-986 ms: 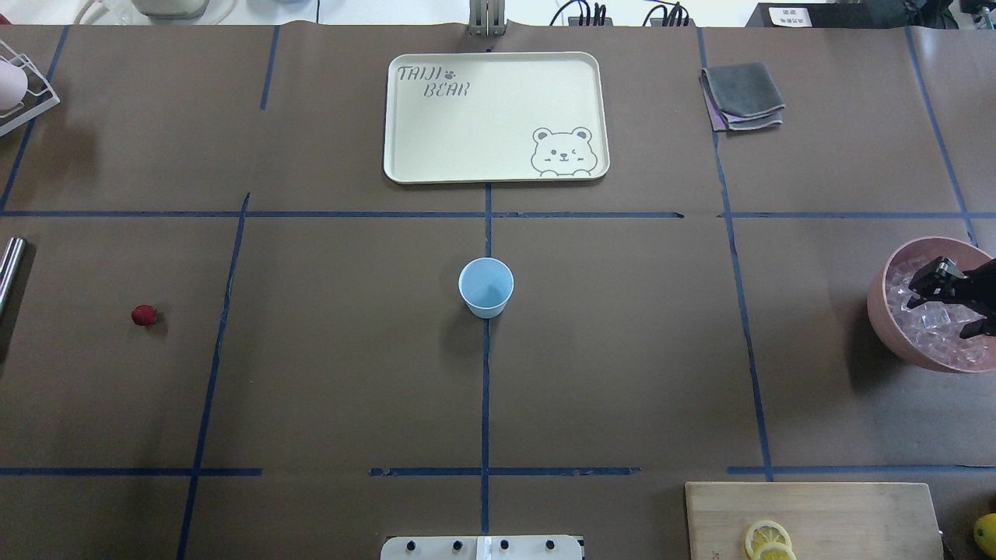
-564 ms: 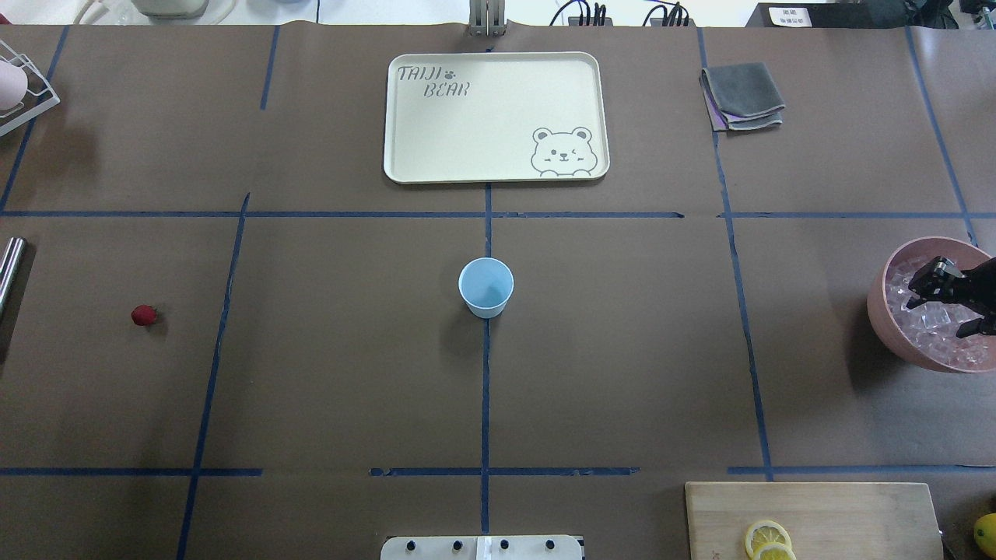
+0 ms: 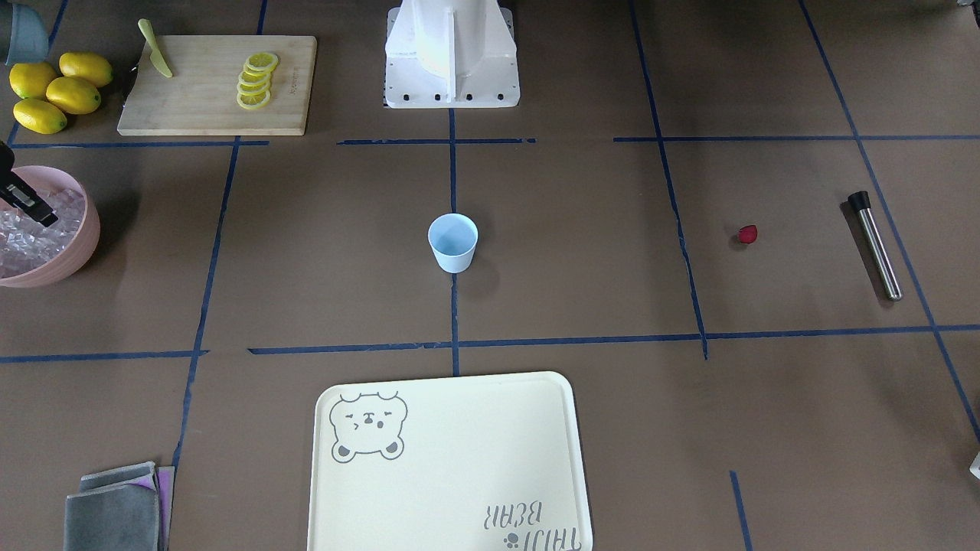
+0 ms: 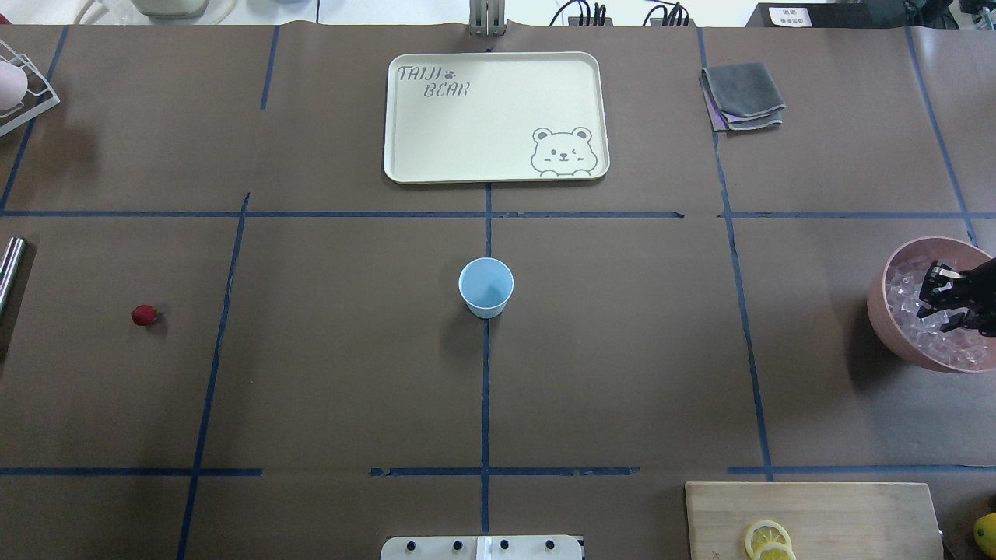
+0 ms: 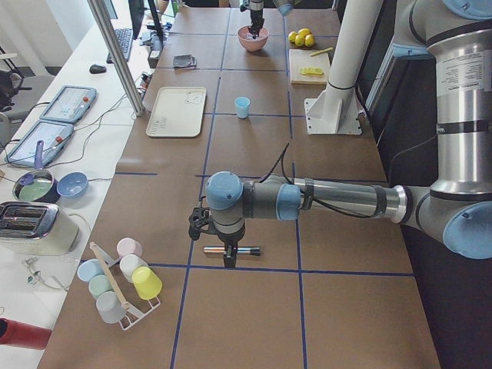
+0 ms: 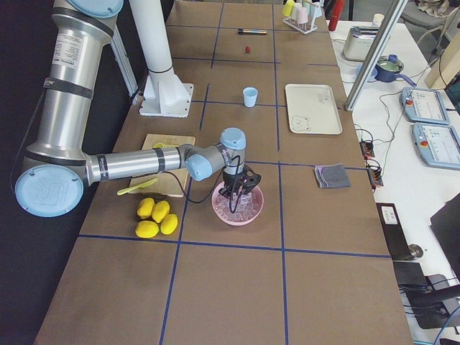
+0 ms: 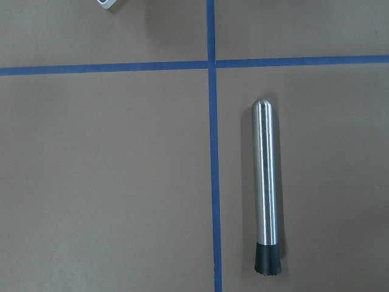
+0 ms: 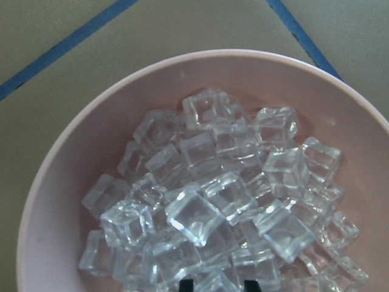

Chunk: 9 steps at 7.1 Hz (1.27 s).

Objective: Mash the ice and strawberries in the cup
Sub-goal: 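Carry the ice cube with the right gripper over the light-blue cup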

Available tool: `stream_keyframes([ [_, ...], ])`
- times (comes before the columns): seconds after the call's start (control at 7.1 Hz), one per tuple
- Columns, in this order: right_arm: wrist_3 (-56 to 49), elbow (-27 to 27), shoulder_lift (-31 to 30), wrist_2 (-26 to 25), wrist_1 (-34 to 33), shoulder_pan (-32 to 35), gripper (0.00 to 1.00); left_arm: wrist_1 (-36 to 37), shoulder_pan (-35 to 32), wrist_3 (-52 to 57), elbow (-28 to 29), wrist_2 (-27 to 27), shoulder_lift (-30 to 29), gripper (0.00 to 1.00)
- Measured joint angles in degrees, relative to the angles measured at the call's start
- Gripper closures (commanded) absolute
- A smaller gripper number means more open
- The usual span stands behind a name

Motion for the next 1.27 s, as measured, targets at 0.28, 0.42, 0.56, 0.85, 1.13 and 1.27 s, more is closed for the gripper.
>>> stream_keyframes([
  [0.28, -0.02, 0.64, 0.09, 0.30, -0.03, 0.11, 0.99, 0.03, -0.02, 0.00, -0.15, 0.00, 0.00, 0.00],
  [0.42, -0.04, 1.71, 0.13, 0.41, -0.04, 0.42, 0.99, 0.07, -0.02, 0.00, -0.26, 0.00, 0.00, 0.00],
  [0.56, -0.03, 3.33, 0.43, 0.42, -0.07, 0.86, 0.98, 0.09, -0.02, 0.00, -0.31, 0.00, 0.00, 0.00],
  [0.85, 2.34, 6.25, 4.75, 0.41, -0.34, 0.80, 0.97, 0.04, 0.00, 0.02, -0.43, -0.02, 0.00, 0.00],
  [1.13, 11.02, 7.02, 14.61, 0.39, -0.63, -2.77, 0.97, -0.01, -0.02, 0.08, -0.76, -0.08, 0.00, 0.00],
  [1.27, 15.79, 7.04, 19.78, 0.23, -0.73, -5.81, 0.97, -0.07, -0.03, 0.11, -0.83, -0.08, 0.02, 0.00],
])
